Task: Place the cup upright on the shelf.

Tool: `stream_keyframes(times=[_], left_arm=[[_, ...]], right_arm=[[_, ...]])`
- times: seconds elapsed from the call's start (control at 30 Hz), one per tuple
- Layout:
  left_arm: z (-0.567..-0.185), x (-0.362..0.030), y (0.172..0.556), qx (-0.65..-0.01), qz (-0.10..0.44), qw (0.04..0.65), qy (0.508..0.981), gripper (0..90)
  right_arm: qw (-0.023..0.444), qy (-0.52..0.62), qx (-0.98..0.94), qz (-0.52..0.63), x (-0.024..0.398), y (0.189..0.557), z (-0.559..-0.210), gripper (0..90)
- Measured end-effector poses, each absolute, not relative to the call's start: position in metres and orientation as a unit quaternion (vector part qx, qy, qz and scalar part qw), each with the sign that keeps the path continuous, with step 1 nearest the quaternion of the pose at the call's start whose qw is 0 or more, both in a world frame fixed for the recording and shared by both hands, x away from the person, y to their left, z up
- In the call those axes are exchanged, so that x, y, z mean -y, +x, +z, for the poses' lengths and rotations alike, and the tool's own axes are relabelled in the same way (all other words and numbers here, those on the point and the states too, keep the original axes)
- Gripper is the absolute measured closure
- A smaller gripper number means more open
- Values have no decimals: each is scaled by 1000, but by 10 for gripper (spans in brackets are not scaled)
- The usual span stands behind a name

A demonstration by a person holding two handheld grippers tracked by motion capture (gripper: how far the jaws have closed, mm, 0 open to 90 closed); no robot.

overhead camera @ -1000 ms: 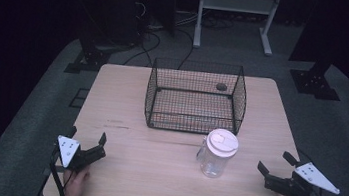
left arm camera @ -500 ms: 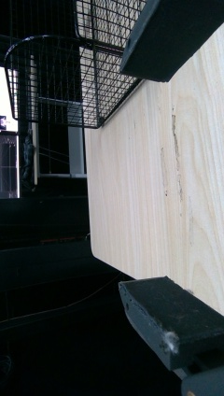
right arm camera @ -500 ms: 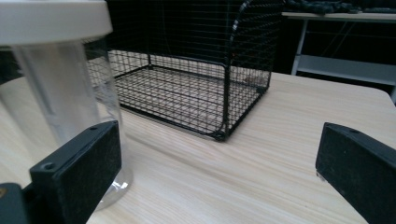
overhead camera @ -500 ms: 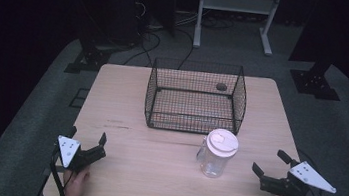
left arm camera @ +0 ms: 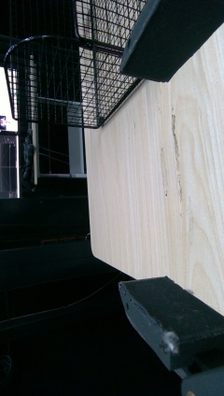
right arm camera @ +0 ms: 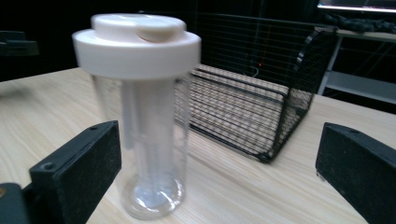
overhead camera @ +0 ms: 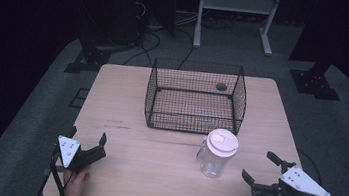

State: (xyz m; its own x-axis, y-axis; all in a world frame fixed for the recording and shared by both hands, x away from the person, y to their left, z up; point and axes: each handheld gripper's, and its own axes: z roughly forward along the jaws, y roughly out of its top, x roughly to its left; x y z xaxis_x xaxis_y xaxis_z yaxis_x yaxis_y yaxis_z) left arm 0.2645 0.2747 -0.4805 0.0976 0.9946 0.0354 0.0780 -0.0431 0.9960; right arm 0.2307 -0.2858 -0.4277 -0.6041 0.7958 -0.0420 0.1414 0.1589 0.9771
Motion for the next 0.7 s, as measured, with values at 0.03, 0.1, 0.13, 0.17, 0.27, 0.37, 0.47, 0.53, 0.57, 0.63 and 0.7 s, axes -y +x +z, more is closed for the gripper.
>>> stream_keyframes(times=[0.03,0.1,0.13,0.17,0.27,0.37,0.47,0.53,0.57,0.63,0.7], left_arm=[[-480,-275,264,-485,465,493,553,0],[-480,-275,264,-485,465,493,553,0],[-480,-275,265,-485,465,493,552,0],[-480,-275,265,-485,465,493,553,0],[-480,-275,264,-485,465,493,552,0],[-480,-275,264,-485,465,493,553,0],[-480,-275,264,-485,465,493,552,0],[-480,-275,264,-485,464,494,552,0],[-480,-275,264,-485,464,494,552,0],[-480,-275,264,-485,465,494,552,0],[-480,-275,264,-485,465,494,552,0]], right_arm=[[296,329,-703,557,283,230,-427,0],[295,322,-704,560,279,230,-424,0],[293,318,-705,563,276,229,-423,0],[289,314,-706,564,274,229,-422,0],[284,303,-714,563,266,231,-419,0],[283,295,-720,561,259,233,-417,0],[282,290,-722,561,255,234,-415,0],[283,285,-725,560,249,235,-413,0],[283,284,-725,560,248,236,-413,0],[283,283,-726,560,247,237,-412,0],[278,279,-729,560,243,239,-412,0]])
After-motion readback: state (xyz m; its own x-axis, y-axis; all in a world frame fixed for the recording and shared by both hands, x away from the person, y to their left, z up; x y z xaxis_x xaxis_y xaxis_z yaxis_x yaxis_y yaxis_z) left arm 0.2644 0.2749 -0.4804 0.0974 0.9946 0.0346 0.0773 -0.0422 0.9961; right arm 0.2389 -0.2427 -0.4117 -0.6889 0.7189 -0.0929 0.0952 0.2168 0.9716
